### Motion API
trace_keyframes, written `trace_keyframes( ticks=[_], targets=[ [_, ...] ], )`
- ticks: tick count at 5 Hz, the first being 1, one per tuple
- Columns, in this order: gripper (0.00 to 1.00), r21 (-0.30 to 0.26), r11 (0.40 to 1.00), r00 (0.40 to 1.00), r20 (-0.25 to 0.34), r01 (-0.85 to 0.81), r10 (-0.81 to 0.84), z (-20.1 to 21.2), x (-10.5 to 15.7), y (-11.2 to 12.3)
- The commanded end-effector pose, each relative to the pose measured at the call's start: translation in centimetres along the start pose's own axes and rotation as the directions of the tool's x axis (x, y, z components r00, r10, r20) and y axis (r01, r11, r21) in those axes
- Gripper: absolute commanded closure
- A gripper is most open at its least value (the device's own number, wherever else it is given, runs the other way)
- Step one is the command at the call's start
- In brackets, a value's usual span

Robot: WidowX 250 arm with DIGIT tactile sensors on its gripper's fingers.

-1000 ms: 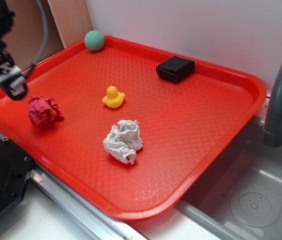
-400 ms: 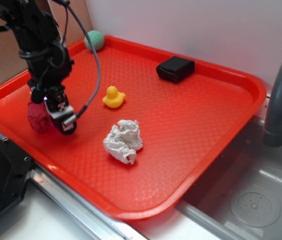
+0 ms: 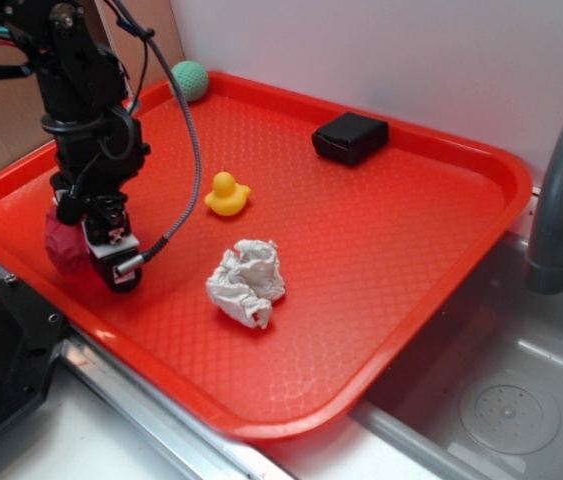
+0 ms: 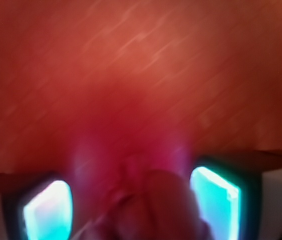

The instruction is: Grab the red paper.

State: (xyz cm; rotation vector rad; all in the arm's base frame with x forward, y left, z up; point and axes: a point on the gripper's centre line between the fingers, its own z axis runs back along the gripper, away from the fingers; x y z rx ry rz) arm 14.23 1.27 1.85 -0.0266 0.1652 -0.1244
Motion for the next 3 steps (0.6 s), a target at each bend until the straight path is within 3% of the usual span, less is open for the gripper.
trace_keyframes(
  ticks=[1,3],
  targets=[
    [1.00,0.018,0.999,0.999,0.016,-0.030,0.030,1.61,1.89,-0.45],
    [1.00,0.019,1.000,1.000,0.024,-0.013,0.012,1.65,2.59,-1.13]
  ],
)
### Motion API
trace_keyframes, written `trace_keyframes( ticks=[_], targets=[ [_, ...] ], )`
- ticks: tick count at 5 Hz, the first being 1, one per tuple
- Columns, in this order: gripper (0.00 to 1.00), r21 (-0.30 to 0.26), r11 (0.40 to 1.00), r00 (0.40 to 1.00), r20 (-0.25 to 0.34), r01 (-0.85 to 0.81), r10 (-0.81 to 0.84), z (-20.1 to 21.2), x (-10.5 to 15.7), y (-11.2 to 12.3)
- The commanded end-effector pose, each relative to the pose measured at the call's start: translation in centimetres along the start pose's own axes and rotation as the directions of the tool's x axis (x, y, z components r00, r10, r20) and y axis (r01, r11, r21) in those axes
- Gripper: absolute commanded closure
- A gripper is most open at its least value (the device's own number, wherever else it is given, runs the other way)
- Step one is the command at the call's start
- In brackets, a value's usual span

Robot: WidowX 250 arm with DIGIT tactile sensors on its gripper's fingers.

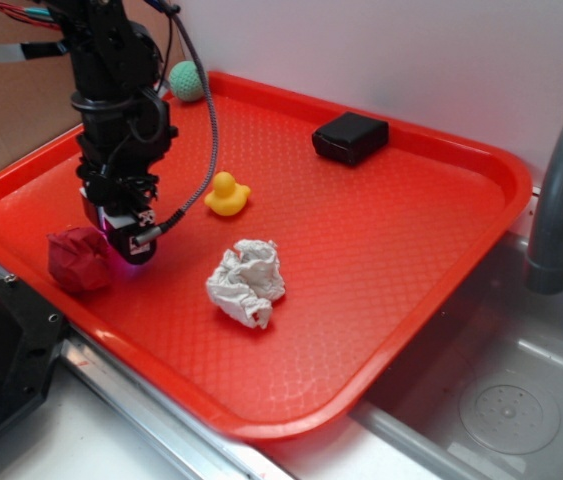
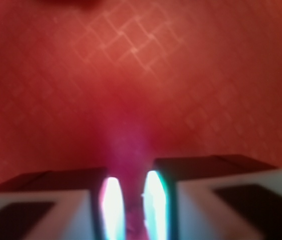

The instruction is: Grab the red paper.

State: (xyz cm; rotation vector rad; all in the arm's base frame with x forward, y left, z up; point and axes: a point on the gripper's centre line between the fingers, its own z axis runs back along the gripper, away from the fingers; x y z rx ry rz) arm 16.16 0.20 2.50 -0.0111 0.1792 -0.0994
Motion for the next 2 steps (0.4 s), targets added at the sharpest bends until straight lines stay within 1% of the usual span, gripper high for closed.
trace_keyframes(
  ticks=[1,2],
  targets=[
    [0.00,0.027,0.999,0.988,0.155,-0.018,0.014,3.9,0.5,-0.5],
    [0.00,0.010,0.997,0.953,0.294,-0.075,0.068,8.3,-1.2,-0.1]
  ],
)
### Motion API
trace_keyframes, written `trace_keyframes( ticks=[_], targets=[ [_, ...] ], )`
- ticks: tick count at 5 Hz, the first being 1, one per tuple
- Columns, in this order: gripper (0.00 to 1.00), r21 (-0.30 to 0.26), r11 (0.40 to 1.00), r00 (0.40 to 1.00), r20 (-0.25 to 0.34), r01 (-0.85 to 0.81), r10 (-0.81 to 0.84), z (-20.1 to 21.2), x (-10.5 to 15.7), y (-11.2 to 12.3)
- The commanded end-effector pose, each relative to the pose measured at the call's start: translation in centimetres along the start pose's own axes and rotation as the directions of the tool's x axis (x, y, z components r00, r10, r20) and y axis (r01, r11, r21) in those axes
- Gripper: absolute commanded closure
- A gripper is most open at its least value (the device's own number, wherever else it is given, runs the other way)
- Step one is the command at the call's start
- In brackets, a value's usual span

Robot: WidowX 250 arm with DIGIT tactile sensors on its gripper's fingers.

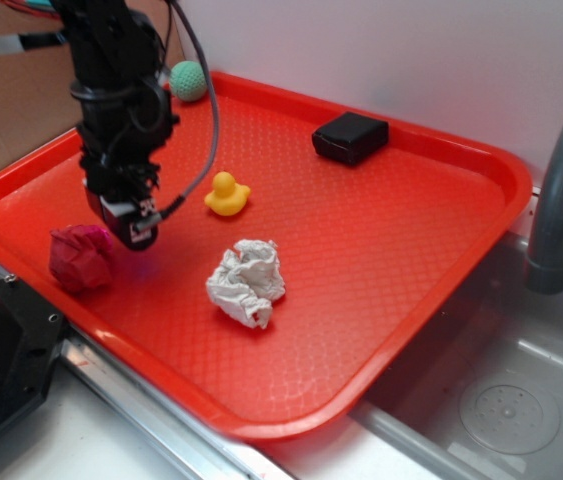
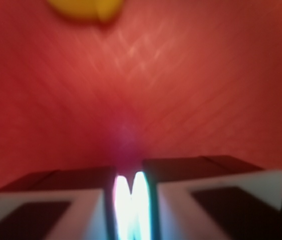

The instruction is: Grab the red paper.

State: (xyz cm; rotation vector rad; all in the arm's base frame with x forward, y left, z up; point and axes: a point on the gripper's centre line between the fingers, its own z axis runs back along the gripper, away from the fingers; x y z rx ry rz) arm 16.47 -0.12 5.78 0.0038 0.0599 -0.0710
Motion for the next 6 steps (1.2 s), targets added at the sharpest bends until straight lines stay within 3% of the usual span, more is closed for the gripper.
trace_keyframes(
  ticks=[1,2,3,6],
  targets=[
    [0.00,-0.018,0.999,0.980,0.195,-0.036,0.039,5.6,-1.1,0.5],
    [0.00,-0.020,1.000,0.994,0.112,0.007,-0.005,3.3,-0.7,0.3],
    [0.00,-0.069,0.997,0.995,0.089,0.039,-0.033,2.2,-1.1,0.9],
    [0.00,-0.019,0.997,0.995,-0.048,0.081,-0.082,2.0,-2.2,-0.3]
  ],
)
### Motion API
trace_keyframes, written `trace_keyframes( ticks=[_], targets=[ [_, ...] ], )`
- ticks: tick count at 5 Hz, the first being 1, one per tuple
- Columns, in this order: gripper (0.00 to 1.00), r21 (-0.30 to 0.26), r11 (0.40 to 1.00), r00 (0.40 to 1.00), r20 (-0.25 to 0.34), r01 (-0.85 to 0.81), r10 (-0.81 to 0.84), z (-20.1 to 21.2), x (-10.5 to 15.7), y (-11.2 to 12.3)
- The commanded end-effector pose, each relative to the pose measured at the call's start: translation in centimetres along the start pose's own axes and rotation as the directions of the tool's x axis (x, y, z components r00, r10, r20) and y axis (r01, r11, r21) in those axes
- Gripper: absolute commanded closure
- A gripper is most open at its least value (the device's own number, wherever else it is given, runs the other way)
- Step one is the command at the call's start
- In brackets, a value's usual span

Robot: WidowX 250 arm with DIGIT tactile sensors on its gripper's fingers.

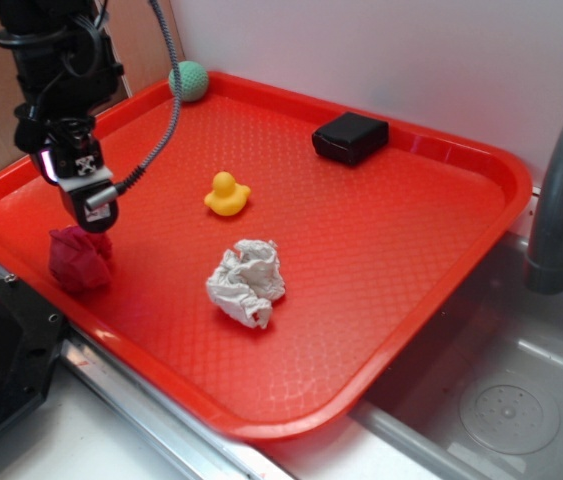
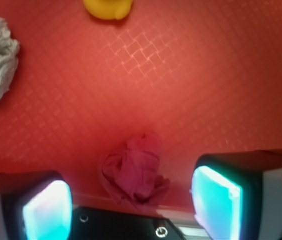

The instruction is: Grab the red paper.

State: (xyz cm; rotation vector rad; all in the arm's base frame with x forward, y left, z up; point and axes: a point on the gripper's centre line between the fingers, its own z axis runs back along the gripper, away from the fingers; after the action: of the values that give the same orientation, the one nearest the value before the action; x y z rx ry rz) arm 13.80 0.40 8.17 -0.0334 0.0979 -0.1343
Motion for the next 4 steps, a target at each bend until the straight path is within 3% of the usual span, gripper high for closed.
trace_keyframes(
  ticks=[1,2,3,4],
  targets=[
    [0.00,0.044,0.999,0.999,-0.028,0.024,-0.023,-1.0,-0.5,-0.5],
    [0.00,0.026,1.000,0.998,-0.062,0.016,-0.014,-2.3,-2.5,0.2],
    [0.00,0.044,0.999,0.991,-0.136,0.020,-0.014,-3.2,-5.2,0.3],
    [0.00,0.078,0.997,0.988,-0.156,0.011,0.001,-4.7,-8.6,1.6]
  ],
)
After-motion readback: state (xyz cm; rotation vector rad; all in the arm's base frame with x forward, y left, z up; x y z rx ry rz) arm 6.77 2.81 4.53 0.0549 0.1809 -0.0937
